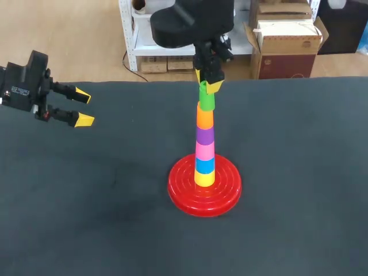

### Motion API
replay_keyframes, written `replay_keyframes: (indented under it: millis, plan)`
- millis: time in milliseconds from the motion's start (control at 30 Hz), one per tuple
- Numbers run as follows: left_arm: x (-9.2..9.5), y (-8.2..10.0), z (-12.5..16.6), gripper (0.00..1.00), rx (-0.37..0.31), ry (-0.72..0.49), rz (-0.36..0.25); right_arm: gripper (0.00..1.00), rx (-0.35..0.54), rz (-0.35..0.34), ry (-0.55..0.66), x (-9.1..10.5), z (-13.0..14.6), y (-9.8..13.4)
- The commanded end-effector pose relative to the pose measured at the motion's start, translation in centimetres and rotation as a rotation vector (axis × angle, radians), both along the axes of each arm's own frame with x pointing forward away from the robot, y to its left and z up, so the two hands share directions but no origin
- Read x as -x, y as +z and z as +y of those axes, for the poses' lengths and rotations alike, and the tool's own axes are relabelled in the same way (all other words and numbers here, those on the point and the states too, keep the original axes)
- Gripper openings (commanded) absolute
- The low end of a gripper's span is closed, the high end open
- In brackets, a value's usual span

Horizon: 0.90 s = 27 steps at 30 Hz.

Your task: Pick up and stack the cylinders on the red base in this order: pink,purple,orange,green

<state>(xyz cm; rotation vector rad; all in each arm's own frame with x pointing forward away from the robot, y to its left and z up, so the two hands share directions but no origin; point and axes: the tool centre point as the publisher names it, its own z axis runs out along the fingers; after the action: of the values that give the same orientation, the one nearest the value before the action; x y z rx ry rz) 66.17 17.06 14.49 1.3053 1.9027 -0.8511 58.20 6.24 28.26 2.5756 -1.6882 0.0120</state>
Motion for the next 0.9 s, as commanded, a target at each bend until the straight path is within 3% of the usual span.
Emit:
replay_keyframes:
  millis: [33, 633, 900]
  plan:
    - [-0.1, -0.1, 0.1, 1.00, 0.003, -0.004, -0.002, 0.00, 0.001, -0.004, -0.006, -0.3, 0.1, 0.0]
    - [-0.1, -0.1, 0.1, 1.00, 0.003, -0.004, -0.002, 0.00, 0.038, 0.033, -0.025, -0.1, -0.7, -2.1]
    - [-0.1, -0.1, 0.1, 1.00, 0.003, -0.004, -0.002, 0.00, 0.047, 0.013, -0.055, -0.1, -1.2, -2.1]
